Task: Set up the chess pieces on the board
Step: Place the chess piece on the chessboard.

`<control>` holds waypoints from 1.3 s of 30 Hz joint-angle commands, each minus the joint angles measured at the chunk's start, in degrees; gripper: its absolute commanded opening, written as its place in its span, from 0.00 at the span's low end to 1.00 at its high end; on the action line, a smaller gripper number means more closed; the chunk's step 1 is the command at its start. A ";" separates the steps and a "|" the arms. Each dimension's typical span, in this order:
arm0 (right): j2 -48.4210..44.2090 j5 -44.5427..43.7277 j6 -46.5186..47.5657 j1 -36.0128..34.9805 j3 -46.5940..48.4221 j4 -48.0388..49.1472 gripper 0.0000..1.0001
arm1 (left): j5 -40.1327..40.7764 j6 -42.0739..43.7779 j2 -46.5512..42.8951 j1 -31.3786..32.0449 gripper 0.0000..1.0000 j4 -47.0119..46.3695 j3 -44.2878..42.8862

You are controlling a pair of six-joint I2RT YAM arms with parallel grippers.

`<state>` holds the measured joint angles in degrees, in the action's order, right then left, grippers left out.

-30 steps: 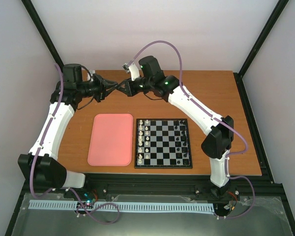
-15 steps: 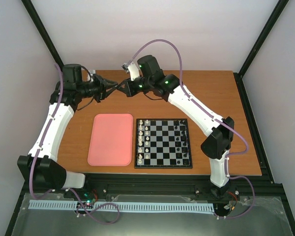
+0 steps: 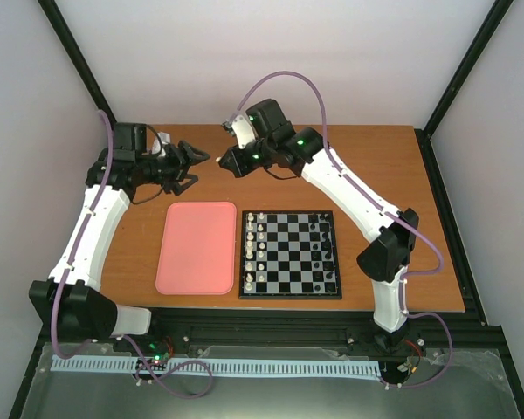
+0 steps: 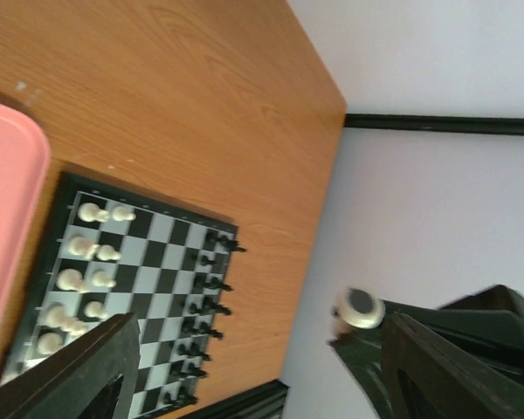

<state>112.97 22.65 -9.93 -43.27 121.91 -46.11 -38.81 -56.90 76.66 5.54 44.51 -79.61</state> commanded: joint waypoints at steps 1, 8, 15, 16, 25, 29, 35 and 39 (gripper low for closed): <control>-2.79 -0.35 2.11 -0.14 4.45 -10.22 0.03 | 5.23 9.21 0.50 0.24 0.78 6.08 -0.76; -4.97 -3.44 0.98 -0.23 3.70 -28.66 0.03 | 13.63 19.79 1.32 0.18 0.79 13.12 -2.12; -5.77 -6.67 -4.89 -4.42 -3.59 -40.08 0.03 | 21.34 26.52 -1.19 0.18 0.79 14.75 1.34; -6.29 -6.89 -6.31 -5.48 -5.20 -40.11 0.03 | 22.13 27.22 -1.44 0.17 0.79 14.85 1.92; -9.92 -8.80 -16.21 -10.85 -19.03 -38.30 0.03 | 22.70 28.65 -3.89 0.22 0.79 14.47 6.08; -8.51 -8.08 -17.79 -12.52 -17.98 -39.89 0.03 | 21.72 28.85 -4.26 0.22 0.79 15.26 5.18; -7.06 -8.50 -13.90 -16.37 -20.69 -40.12 0.03 | 24.63 29.15 -4.87 0.17 0.79 14.91 5.82; -8.35 -8.23 -12.75 -16.43 -24.77 -39.53 0.03 | 25.10 29.10 -3.17 0.23 0.79 17.00 4.41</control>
<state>105.60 14.96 -23.88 -59.53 100.47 -84.68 -14.87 -29.26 73.25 5.54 59.44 -73.17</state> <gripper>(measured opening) 0.057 0.785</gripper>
